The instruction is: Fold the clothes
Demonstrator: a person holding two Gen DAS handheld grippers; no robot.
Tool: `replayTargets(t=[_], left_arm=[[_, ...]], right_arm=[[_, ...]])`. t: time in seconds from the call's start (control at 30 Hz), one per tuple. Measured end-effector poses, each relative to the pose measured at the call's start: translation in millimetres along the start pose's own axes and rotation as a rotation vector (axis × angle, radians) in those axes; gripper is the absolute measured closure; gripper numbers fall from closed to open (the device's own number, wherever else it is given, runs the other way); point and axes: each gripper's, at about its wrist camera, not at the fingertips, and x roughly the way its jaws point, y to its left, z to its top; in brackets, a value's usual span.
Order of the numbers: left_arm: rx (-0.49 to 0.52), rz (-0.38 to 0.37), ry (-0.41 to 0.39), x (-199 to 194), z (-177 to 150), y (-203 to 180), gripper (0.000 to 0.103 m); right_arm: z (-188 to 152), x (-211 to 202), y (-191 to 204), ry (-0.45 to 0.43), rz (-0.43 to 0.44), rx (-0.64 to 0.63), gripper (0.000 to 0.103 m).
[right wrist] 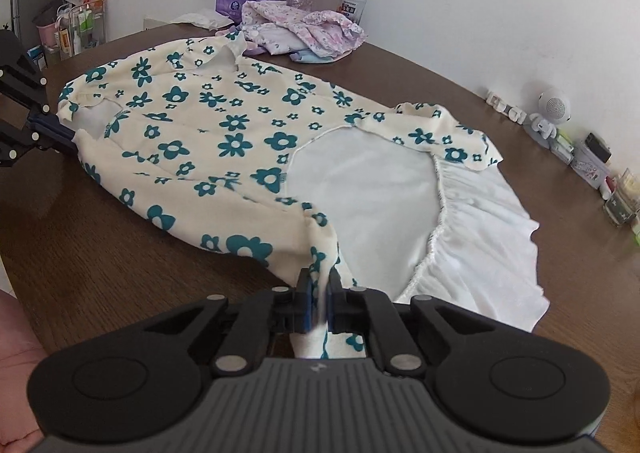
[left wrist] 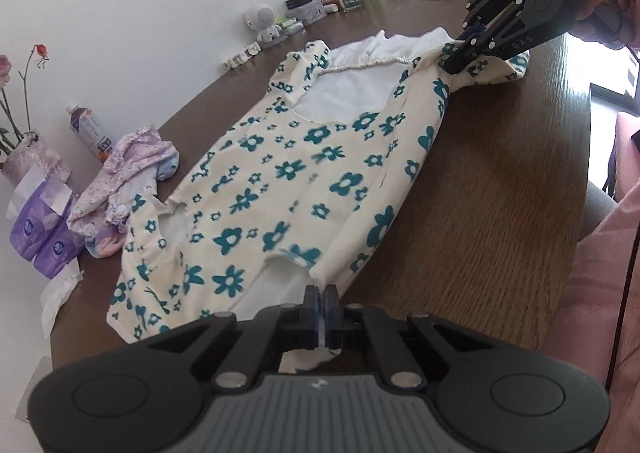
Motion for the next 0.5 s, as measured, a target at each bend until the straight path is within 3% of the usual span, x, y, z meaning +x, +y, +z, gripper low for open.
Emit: replayTargets(t=[0.13, 0.23, 0.37, 0.5], left_arm=[[-0.036, 0.019, -0.053, -31, 18, 21, 0.102], [-0.066, -0.043, -0.041, -45, 17, 23, 0.102], [-0.077, -0.172, 0.051, -36, -3, 2, 0.102], [-0.082, -0.242, 0.109, -20, -19, -11, 0.101]], right_arm=[[23, -29, -8, -0.085, -0.032, -0.043, 0.099], [29, -47, -5, -0.109, -0.030, -0.091, 0.099], [8, -45, 5, -0.024, 0.031, -0.132, 0.099], [-15, -32, 20, 0.063, 0.094, -0.133, 0.099]])
